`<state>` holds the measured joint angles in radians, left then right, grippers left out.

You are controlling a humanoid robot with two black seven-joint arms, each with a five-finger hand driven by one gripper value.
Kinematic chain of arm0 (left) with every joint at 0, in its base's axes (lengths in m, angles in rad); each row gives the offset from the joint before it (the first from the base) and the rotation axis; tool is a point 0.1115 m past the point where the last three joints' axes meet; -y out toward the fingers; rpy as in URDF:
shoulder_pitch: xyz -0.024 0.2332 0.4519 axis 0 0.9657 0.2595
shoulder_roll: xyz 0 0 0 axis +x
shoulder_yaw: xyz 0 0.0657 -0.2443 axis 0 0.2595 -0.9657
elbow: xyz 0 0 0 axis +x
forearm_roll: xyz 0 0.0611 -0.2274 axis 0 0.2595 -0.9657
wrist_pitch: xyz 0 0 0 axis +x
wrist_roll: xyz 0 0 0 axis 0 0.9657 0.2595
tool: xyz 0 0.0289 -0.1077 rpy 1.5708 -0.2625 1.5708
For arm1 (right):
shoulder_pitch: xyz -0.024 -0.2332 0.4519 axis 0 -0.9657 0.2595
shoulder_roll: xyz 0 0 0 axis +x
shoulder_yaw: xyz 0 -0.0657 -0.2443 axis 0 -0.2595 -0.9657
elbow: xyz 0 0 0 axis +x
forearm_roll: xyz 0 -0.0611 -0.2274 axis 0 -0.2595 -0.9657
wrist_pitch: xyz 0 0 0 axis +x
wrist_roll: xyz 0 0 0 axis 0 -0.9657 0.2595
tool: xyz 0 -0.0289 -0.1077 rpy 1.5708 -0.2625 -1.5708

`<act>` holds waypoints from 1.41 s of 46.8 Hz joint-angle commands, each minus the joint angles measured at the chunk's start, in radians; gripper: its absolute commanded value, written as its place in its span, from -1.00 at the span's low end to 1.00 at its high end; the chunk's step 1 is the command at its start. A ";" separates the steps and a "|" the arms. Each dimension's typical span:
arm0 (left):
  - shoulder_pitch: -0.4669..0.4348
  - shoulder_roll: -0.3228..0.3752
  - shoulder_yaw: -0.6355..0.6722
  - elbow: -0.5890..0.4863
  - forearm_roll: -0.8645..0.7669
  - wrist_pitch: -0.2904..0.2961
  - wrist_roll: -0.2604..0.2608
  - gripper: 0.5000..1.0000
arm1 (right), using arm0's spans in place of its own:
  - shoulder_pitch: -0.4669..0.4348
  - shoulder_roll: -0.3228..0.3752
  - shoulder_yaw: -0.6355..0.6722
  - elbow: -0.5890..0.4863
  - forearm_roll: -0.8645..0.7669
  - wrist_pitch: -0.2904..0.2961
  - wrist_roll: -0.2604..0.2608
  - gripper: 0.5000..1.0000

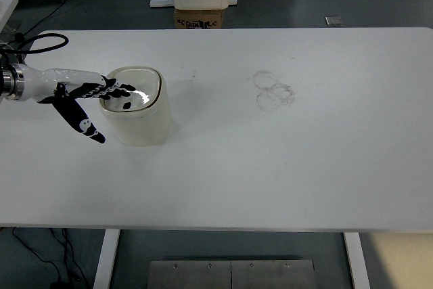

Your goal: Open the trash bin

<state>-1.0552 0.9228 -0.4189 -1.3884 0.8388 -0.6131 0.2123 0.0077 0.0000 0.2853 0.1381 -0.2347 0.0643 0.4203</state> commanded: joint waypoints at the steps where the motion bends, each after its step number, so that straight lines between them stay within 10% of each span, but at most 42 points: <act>1: -0.032 -0.001 -0.004 0.006 -0.023 0.002 -0.002 1.00 | 0.000 0.000 0.000 0.000 0.000 0.000 0.000 0.97; 43: 0.026 -0.061 -0.003 0.022 -0.018 0.002 -0.001 1.00 | 0.000 0.000 0.000 0.000 0.000 0.000 0.000 0.97; 66: -0.146 -0.091 -0.032 0.104 -0.098 0.002 -0.002 1.00 | 0.000 0.000 0.000 0.000 0.000 0.000 0.000 0.97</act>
<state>-1.1896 0.8309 -0.4360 -1.2935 0.7630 -0.6110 0.2104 0.0077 0.0000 0.2853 0.1381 -0.2347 0.0642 0.4203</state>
